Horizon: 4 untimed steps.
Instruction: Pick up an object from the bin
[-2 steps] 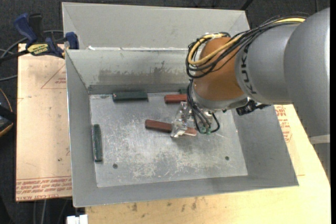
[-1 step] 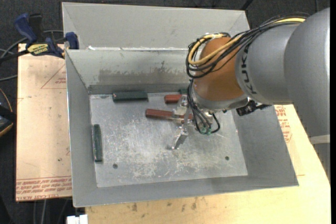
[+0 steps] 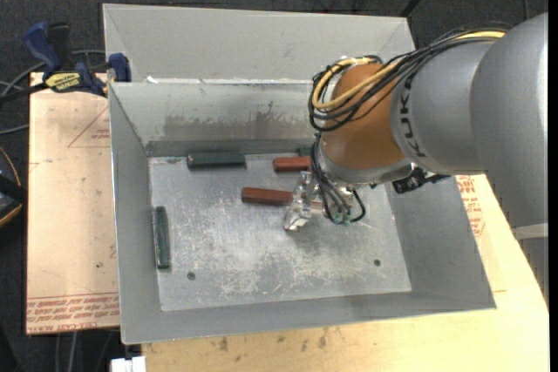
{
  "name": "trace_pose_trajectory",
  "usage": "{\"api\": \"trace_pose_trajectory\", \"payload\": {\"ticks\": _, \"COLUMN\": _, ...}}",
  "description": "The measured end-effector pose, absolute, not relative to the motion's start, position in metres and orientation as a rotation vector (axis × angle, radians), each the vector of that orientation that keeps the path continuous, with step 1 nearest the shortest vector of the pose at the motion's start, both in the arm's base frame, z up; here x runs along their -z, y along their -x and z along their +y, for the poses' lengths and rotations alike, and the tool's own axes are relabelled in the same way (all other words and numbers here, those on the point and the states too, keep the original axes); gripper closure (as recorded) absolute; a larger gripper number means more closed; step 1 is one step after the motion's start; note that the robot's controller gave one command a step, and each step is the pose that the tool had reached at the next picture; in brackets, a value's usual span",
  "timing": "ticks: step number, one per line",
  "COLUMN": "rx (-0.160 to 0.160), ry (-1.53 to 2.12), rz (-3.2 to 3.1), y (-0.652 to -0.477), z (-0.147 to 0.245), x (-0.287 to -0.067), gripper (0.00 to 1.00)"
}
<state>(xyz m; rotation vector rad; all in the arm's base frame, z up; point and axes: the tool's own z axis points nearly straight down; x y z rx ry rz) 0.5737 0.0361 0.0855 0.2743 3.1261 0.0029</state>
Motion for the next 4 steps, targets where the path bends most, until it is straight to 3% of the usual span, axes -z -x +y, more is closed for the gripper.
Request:
{"api": "trace_pose_trajectory", "payload": {"ticks": 1, "rx": -0.002, "ry": -0.275, "rz": 3.128, "y": -0.573, "z": 0.036, "x": -0.085, "gripper": 0.0}}
{"api": "trace_pose_trajectory", "payload": {"ticks": 2, "rx": -0.002, "ry": -0.275, "rz": 3.128, "y": -0.573, "z": 0.036, "x": -0.085, "gripper": 0.0}}
{"api": "trace_pose_trajectory", "payload": {"ticks": 4, "rx": -0.003, "ry": -0.175, "rz": 3.127, "y": -0.643, "z": 0.053, "x": -0.109, "gripper": 0.0}}
